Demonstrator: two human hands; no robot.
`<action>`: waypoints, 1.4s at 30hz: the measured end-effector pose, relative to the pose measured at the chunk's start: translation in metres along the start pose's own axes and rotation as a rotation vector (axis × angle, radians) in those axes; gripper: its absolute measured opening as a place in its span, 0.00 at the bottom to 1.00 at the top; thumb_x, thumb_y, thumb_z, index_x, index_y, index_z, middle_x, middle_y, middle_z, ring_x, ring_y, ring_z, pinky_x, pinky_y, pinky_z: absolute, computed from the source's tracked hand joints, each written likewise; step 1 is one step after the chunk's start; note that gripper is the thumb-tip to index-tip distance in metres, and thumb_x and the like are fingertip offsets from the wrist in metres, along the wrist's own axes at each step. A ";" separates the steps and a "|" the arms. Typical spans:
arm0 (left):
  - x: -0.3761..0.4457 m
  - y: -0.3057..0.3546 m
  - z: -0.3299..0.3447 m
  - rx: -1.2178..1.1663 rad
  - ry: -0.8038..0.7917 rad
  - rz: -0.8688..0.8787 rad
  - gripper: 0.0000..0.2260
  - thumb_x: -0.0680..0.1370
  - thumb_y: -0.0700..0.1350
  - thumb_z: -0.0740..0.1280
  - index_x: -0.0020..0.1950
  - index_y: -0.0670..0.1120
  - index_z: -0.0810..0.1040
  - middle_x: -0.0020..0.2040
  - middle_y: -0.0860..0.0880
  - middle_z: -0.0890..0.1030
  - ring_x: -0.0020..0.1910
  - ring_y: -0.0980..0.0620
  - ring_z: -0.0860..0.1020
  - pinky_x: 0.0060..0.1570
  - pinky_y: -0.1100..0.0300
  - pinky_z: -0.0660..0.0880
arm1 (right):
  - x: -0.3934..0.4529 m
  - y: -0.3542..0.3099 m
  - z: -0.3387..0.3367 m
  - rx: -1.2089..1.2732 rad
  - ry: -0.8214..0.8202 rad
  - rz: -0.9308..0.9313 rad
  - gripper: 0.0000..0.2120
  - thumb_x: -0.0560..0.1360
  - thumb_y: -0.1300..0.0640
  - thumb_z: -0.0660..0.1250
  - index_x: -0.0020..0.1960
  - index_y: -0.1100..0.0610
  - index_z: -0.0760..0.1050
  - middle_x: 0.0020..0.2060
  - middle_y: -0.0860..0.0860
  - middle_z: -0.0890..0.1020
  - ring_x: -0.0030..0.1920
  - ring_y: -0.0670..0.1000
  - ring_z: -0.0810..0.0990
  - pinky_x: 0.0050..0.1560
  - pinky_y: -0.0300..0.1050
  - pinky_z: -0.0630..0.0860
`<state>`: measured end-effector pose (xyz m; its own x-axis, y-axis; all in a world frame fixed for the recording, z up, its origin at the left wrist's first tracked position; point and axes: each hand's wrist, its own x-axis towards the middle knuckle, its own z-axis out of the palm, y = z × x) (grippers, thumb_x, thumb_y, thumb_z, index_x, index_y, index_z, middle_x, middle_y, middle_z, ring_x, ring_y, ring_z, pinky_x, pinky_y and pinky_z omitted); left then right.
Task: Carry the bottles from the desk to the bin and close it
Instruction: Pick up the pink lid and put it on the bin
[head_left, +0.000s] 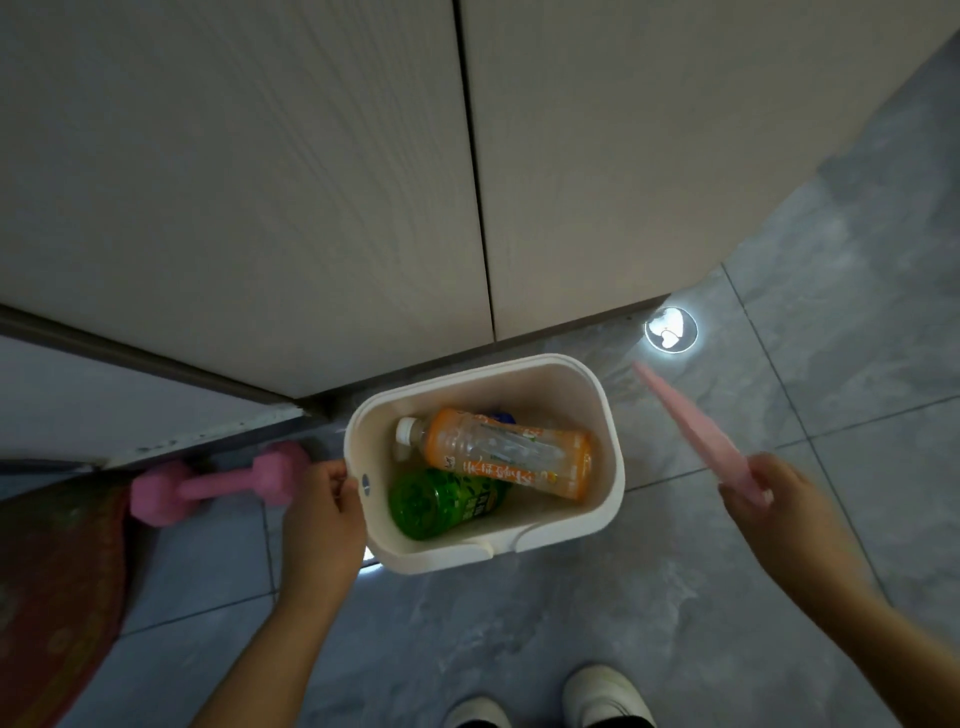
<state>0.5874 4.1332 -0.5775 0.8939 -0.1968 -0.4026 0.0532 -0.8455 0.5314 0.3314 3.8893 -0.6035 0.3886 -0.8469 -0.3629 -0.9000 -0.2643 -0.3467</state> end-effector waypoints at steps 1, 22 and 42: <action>0.000 0.002 -0.001 0.020 -0.013 -0.001 0.05 0.77 0.38 0.59 0.49 0.42 0.74 0.42 0.46 0.77 0.39 0.46 0.74 0.32 0.60 0.64 | -0.007 -0.005 -0.009 0.056 0.004 0.031 0.07 0.72 0.58 0.69 0.40 0.58 0.71 0.34 0.57 0.78 0.33 0.58 0.75 0.33 0.44 0.67; -0.018 0.017 -0.020 -0.225 -0.211 -0.105 0.11 0.75 0.41 0.61 0.36 0.55 0.75 0.37 0.55 0.78 0.37 0.61 0.74 0.36 0.65 0.67 | -0.090 -0.105 -0.064 1.363 -0.214 0.305 0.08 0.74 0.67 0.63 0.42 0.57 0.78 0.25 0.50 0.80 0.21 0.45 0.77 0.35 0.41 0.83; -0.007 -0.004 -0.012 -0.310 -0.108 -0.101 0.08 0.77 0.42 0.64 0.52 0.42 0.80 0.46 0.43 0.82 0.46 0.45 0.79 0.53 0.48 0.75 | -0.087 -0.145 0.037 1.277 -0.661 0.529 0.04 0.76 0.61 0.65 0.51 0.56 0.74 0.43 0.53 0.81 0.37 0.50 0.85 0.36 0.42 0.81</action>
<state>0.5862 4.1442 -0.5674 0.8260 -0.1850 -0.5324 0.2867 -0.6754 0.6794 0.4351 4.0186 -0.5541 0.4151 -0.2715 -0.8683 -0.3281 0.8455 -0.4212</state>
